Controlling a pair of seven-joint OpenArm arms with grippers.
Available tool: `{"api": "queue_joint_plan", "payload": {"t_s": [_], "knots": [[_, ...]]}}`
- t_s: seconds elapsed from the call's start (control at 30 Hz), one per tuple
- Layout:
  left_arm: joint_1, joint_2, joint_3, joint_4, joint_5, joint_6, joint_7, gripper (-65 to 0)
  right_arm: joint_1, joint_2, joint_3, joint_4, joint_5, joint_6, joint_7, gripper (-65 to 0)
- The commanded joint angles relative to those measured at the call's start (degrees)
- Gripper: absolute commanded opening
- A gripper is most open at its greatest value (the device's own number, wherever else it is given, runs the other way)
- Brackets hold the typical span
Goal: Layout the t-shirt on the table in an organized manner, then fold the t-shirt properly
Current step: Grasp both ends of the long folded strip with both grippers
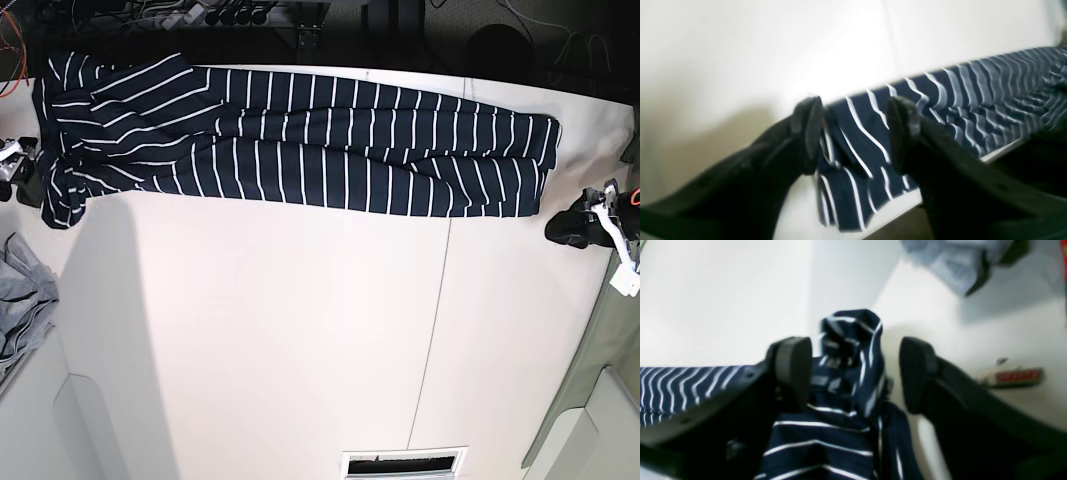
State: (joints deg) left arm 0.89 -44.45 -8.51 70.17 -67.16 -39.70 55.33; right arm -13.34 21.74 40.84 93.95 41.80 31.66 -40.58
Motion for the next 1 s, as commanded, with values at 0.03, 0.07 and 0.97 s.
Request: {"api": "queue_joint_plan", "payload": {"t_s": [0.03, 0.07, 0.97], "knots": [[1.38, -0.55, -2.75, 0.74, -1.86, -0.30, -0.22, -30.5, 0.44, 0.94, 0.22, 1.81, 1.33, 0.11, 1.03, -49.8], [2.40, -0.09, -3.82, 0.70, -1.60, -0.30, -0.26, -30.5, 0.44, 0.92, -0.11, 1.75, 1.57, 0.11, 0.96, -61.9], [5.44, 10.34, -13.60, -13.07, -4.11, -0.30, -1.07, -25.0, 0.13, -6.36, -19.54, -0.59, -11.45, 0.68, 3.21, -65.0]]}}
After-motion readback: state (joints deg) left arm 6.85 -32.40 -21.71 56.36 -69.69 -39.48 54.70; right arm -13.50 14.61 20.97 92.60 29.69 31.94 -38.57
